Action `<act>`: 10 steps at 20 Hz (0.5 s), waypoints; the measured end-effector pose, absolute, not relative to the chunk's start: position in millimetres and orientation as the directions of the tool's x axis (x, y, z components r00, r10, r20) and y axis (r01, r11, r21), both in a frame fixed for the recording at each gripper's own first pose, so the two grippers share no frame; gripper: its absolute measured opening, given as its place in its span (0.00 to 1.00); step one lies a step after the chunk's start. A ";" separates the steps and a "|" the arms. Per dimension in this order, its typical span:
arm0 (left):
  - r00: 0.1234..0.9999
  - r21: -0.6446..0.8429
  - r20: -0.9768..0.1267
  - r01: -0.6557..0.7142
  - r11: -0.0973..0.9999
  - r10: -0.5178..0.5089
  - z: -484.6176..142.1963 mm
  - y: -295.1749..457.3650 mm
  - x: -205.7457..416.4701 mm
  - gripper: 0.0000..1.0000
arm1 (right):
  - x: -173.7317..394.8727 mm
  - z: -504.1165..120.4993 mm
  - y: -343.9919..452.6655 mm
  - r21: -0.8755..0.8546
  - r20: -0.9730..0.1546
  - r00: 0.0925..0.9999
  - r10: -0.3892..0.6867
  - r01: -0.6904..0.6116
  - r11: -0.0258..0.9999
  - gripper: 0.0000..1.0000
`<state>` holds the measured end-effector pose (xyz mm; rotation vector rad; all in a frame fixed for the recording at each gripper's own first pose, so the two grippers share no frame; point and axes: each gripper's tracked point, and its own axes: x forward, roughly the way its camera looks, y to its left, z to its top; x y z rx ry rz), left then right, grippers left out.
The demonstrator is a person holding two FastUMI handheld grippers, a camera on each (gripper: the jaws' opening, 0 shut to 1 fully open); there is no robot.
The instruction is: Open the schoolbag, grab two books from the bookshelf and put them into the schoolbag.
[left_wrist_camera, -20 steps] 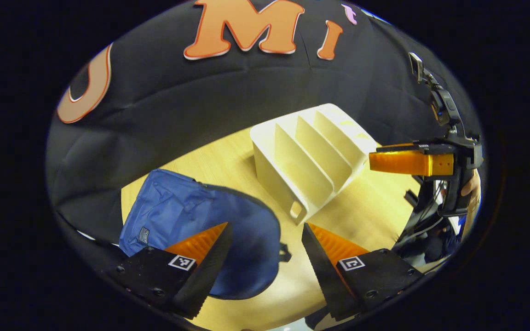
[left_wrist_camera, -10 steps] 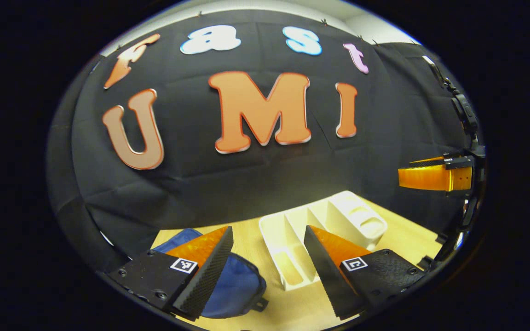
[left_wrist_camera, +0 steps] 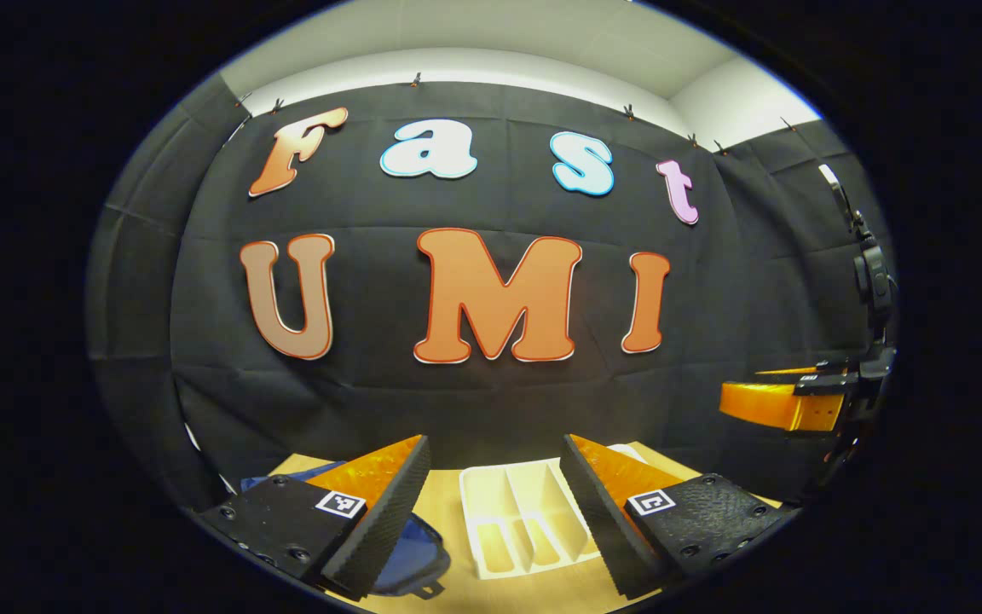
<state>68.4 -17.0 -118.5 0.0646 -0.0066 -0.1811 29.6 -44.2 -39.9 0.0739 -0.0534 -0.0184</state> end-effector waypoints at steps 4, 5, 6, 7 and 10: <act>0.985 0.056 -0.014 0.171 0.984 -0.170 -120.3 -20.1 63.9 1.00 | 24.7 -35.4 -43.2 0.073 0.068 0.998 -0.018 0.013 0.997 0.85; 0.987 0.047 -0.014 0.160 0.986 -0.160 -120.0 -17.9 63.7 1.00 | 23.3 -36.6 -43.2 0.071 0.068 0.998 -0.019 0.014 0.997 0.98; 0.989 0.043 -0.012 0.146 0.988 -0.146 -118.8 -14.1 62.9 1.00 | 22.7 -35.9 -42.8 0.070 0.069 0.997 -0.020 0.015 0.997 0.87; 0.992 0.042 -0.006 0.129 0.991 -0.129 -117.0 -9.4 62.0 0.96 | 22.1 -35.1 -41.3 0.073 0.068 0.997 -0.022 0.017 0.997 0.89; 0.992 0.029 -0.002 0.123 0.992 -0.123 -115.8 -7.9 58.0 1.00 | 23.5 -32.3 -37.3 0.081 0.066 0.998 -0.020 0.014 0.997 0.94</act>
